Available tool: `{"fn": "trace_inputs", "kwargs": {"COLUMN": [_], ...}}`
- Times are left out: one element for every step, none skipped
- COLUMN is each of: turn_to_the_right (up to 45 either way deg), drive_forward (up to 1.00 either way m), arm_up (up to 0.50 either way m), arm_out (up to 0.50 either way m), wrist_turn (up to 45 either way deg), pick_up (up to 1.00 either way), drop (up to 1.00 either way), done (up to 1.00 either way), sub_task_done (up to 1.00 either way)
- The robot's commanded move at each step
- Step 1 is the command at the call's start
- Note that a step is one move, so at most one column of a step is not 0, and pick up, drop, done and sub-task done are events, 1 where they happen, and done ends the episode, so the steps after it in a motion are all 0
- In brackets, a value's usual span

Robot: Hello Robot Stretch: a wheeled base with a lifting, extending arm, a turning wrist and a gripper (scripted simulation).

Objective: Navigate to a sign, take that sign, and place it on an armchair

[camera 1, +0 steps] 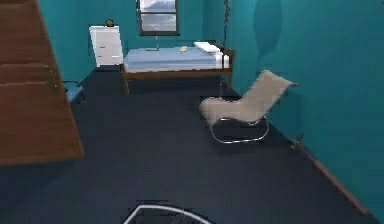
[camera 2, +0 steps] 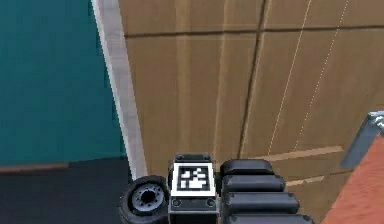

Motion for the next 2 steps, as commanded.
{"fn": "trace_inputs", "kwargs": {"turn_to_the_right": [0.0, -9.0], "drive_forward": [0.4, 0.0], "arm_up": [0.0, 0.0], "arm_out": [0.0, 0.0], "wrist_turn": [0.0, 0.0], "pick_up": [0.0, 0.0], "drop": [0.0, 0.0], "done": [0.0, 0.0], "sub_task_done": [0.0, 0.0]}}
